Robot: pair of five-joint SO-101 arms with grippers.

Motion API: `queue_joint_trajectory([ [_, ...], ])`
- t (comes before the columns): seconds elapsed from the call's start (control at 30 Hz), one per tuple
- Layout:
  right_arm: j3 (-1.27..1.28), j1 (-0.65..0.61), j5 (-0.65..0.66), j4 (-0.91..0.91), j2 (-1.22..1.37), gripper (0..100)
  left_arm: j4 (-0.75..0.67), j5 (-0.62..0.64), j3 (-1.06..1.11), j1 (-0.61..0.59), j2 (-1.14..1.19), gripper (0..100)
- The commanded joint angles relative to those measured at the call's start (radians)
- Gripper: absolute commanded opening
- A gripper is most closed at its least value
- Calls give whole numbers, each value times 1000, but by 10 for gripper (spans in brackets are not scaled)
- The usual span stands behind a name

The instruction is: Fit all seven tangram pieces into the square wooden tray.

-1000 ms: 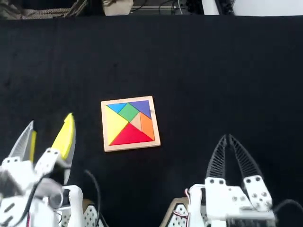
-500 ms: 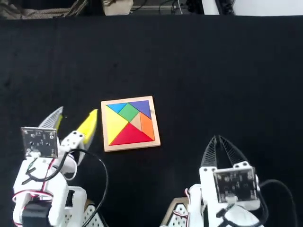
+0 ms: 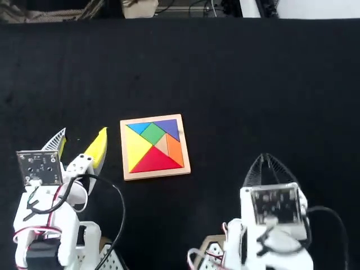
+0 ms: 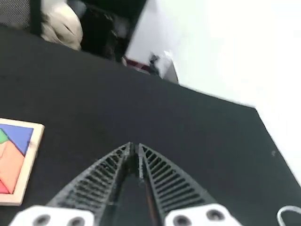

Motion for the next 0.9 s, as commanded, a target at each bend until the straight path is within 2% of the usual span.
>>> queue_joint_trajectory([
  [0.0,56,23,-34,-75,-67,11,-15,11,-5,-16,2,288],
  [0.1,54,-15,-83,-123,-67,11,-15,11,-5,-15,2,288],
  [0.27,39,-281,-118,-135,-68,11,-15,12,-5,-15,2,288],
  [0.33,21,-334,-118,-130,-74,11,-14,12,-5,-19,2,288],
  [0.6,56,-242,-109,-129,-67,11,-14,11,5,-16,2,288],
  [0.77,59,-77,-63,-129,-67,11,-21,11,71,-24,2,288],
  [0.87,73,-92,-95,-133,-67,11,-23,11,77,-15,0,288],
])
